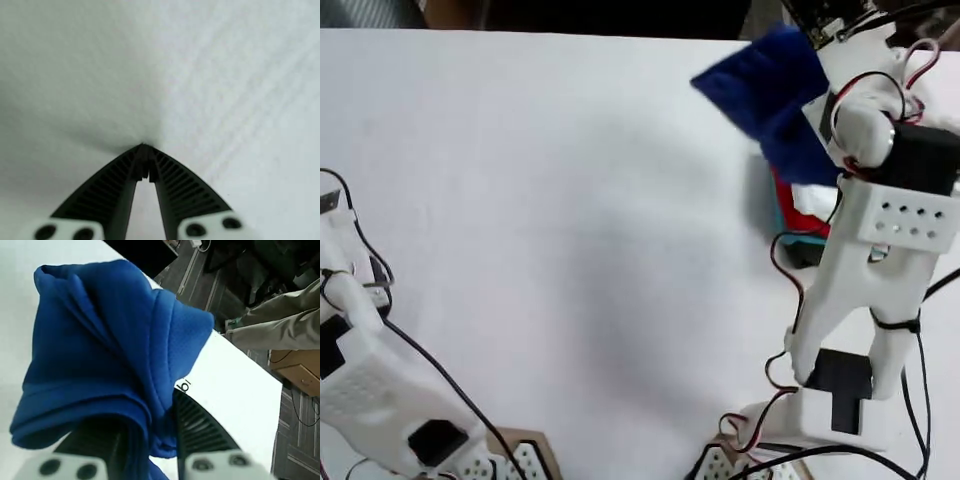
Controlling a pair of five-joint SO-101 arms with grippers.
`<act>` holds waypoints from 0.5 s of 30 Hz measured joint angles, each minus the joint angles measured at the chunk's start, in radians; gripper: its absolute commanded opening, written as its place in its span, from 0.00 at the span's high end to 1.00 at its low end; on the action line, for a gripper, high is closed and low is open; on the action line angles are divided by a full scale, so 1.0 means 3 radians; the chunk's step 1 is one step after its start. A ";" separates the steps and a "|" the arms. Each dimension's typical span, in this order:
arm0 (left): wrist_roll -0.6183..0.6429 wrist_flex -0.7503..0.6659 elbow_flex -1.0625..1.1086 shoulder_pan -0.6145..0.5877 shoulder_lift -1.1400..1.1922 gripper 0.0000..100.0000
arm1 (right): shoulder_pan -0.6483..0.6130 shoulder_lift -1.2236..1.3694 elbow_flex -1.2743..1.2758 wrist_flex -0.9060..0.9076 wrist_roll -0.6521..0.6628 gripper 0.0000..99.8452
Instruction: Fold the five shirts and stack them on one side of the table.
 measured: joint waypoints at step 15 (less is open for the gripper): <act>0.0000 0.0000 0.0000 0.0005 0.0000 0.97 | 0.0384 0.0133 -0.0082 -0.0092 0.0000 0.98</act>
